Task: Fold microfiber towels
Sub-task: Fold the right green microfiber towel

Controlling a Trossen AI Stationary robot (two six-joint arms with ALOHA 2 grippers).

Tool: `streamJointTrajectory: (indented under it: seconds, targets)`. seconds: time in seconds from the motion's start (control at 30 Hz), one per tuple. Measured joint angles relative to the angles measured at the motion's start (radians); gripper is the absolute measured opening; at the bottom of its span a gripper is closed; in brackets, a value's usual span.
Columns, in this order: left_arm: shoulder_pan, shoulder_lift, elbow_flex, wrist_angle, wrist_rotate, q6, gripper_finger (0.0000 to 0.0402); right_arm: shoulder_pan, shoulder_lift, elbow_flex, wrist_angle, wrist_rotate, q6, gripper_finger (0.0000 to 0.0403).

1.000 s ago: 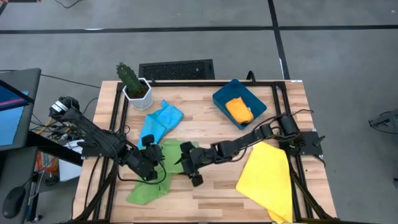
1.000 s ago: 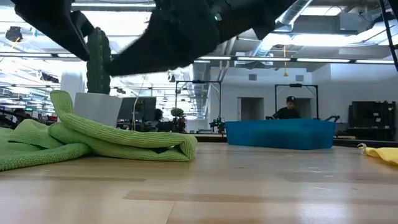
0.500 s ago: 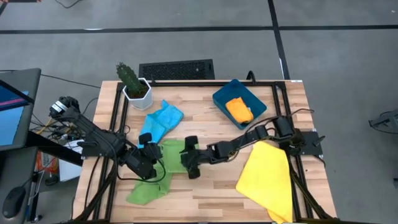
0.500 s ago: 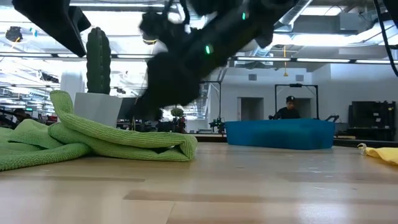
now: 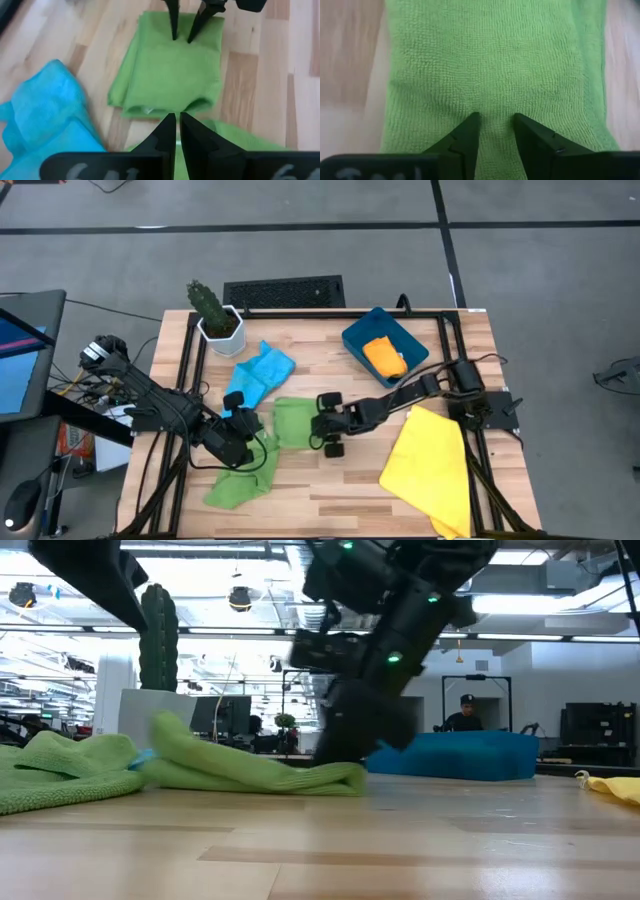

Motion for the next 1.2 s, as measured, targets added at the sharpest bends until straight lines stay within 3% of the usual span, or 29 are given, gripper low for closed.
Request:
streamJointTrajectory:
  seconds: [0.37, 0.53, 0.73, 1.0, 1.2]
  targets:
    - [0.0, 0.084, 0.0, 0.111, -0.11, 0.068, 0.0015, -0.009, -0.28, -0.252, -0.121, 0.006, 0.057, 0.013]
    - [0.003, 0.171, 0.0, 0.124, -0.153, 0.095, 0.0015, 0.026, -0.43, -0.248, 0.034, 0.009, 0.108, 0.013]
    - [0.006, 0.198, 0.0, 0.12, -0.174, 0.085, 0.0015, 0.123, -0.381, -0.228, 0.254, 0.034, 0.085, 0.016]
    - [0.005, 0.156, 0.0, 0.117, -0.19, 0.09, 0.0015, 0.141, -0.179, -0.1, 0.234, 0.105, 0.093, 0.0241]
    - [0.001, 0.156, 0.0, 0.114, -0.176, 0.086, 0.0015, 0.129, -0.087, -0.024, 0.175, 0.147, 0.093, 0.0246]
